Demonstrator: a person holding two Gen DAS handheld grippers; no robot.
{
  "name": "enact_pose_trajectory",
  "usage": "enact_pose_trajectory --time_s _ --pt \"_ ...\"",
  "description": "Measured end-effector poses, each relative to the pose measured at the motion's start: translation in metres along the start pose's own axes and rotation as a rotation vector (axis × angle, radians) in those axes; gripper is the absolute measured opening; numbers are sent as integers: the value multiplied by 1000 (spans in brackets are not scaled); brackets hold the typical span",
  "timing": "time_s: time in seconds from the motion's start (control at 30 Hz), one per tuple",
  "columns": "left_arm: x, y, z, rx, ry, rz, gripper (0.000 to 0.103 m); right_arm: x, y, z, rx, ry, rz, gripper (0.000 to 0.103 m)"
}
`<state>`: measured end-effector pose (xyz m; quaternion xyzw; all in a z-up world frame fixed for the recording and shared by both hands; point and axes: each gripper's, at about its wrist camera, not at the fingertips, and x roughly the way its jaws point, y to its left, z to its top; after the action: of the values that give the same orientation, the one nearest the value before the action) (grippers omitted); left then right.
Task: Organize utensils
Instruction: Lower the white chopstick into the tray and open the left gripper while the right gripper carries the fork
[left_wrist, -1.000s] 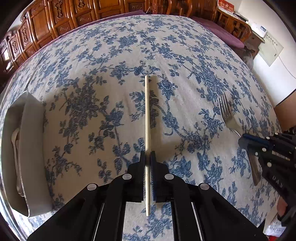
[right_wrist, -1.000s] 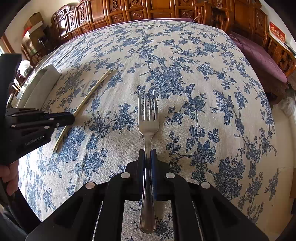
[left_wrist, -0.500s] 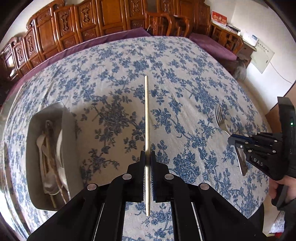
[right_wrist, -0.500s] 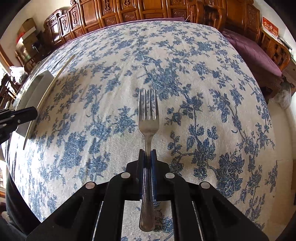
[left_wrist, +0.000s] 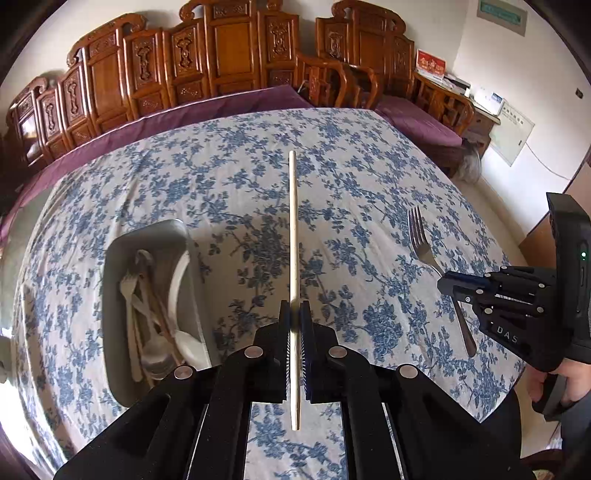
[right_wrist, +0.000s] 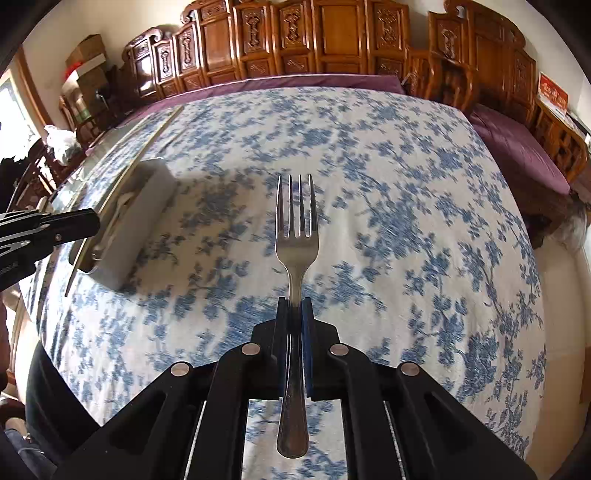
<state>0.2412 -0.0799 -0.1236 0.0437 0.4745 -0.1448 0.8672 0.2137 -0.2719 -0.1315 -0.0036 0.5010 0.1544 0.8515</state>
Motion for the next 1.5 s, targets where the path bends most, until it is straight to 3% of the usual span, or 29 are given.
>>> enact_pose_trajectory --time_s 0.5,0.83,1.5 --pt "-10 68 -17 -67 6 37 4 -14 73 32 -89 -48 57 8" --pt "15 117 -27 -109 86 39 4 -4 100 44 -126 -39 77 8" --pt "60 147 -24 -114 153 34 4 21 128 62 -168 -7 98 8"
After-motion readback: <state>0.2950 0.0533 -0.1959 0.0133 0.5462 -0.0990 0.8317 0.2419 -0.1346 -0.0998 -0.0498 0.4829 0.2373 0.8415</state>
